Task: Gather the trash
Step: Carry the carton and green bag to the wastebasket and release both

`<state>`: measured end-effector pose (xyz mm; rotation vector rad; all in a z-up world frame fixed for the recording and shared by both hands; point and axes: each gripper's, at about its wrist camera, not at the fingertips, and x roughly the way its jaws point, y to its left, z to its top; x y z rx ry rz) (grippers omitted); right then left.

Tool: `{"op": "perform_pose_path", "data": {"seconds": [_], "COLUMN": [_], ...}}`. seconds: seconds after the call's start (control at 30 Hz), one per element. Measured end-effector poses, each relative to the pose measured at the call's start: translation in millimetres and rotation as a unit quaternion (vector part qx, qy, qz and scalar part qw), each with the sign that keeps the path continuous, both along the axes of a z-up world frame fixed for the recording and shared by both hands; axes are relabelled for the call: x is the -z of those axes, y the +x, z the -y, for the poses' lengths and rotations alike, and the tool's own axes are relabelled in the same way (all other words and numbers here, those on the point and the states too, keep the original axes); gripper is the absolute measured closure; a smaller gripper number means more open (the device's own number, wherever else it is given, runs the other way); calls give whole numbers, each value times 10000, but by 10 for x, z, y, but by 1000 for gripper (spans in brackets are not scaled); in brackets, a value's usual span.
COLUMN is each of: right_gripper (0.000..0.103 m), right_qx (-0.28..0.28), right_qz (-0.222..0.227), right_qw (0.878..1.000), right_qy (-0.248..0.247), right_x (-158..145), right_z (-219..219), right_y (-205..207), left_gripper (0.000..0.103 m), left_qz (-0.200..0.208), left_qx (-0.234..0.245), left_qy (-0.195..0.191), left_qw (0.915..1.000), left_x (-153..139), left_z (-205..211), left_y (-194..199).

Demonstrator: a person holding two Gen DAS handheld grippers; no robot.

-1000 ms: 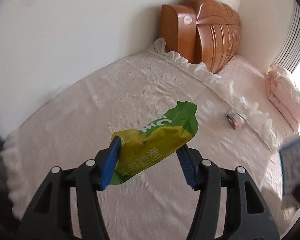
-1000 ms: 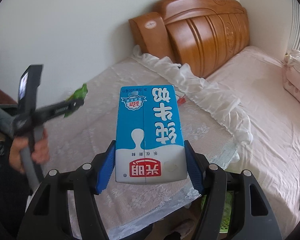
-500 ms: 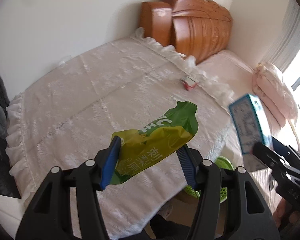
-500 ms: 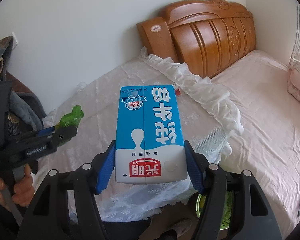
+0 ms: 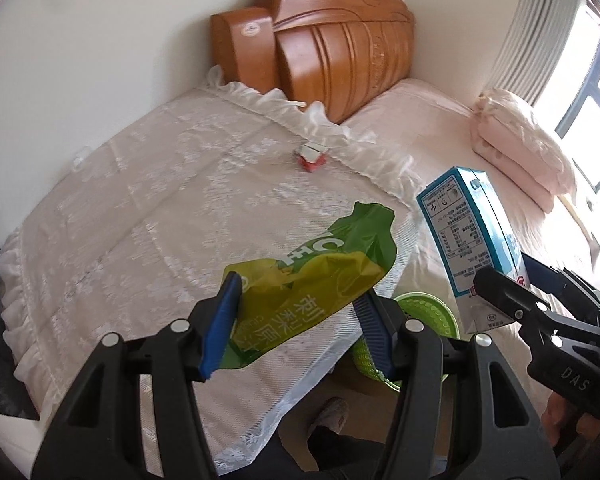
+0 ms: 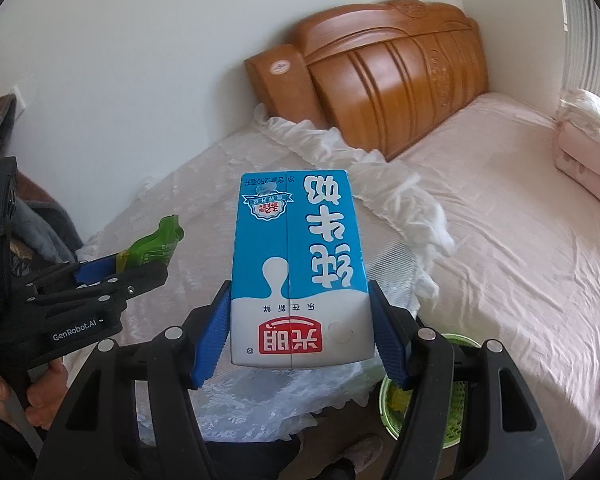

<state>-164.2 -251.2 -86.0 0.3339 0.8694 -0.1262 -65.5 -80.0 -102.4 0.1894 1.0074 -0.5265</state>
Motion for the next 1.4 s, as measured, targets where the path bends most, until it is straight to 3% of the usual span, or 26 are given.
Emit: {"op": "perform_pose_path", "data": {"seconds": [0.17,0.3,0.47,0.7,0.73,0.8,0.87,1.07,1.4], "right_gripper": [38,38,38,37,35,13,13,6,3], "right_qx": [555,1121,1728,2022,2047,2156,2165,2140,2405], "right_qz": [-208,-777,-1226,-1557,-1603,-1804,-1901,-1857,-1383], "right_qw": [9982,9904,9772,9669,9656,9596,9574,9587,9607], "right_qy": [-45,-246,-126,-48,-28,-93,-192,-258,-57], "right_x": [112,417,792,1254,1329,1462,1528,1417,940], "right_z": [267,562,911,1140,1179,1212,1229,1321,1598], "right_y": [-286,-573,-842,-917,-930,-910,-895,-1034,-1415], "left_gripper": [47,47,47,47,47,47,47,47,47], "left_qz": [-26,-97,-95,-96,-99,-106,-118,-151,-148], "left_qx": [249,495,815,1065,1085,1103,1116,1154,1392], "left_qy": [26,54,77,128,135,138,137,144,163], "left_qw": [9997,9987,9966,9942,9940,9937,9936,9931,9900], "left_x": [17,52,66,86,91,97,109,146,173], "left_z": [168,321,517,702,725,754,788,898,1199], "left_y": [-61,-122,-242,-400,-421,-457,-494,-621,-911]}}
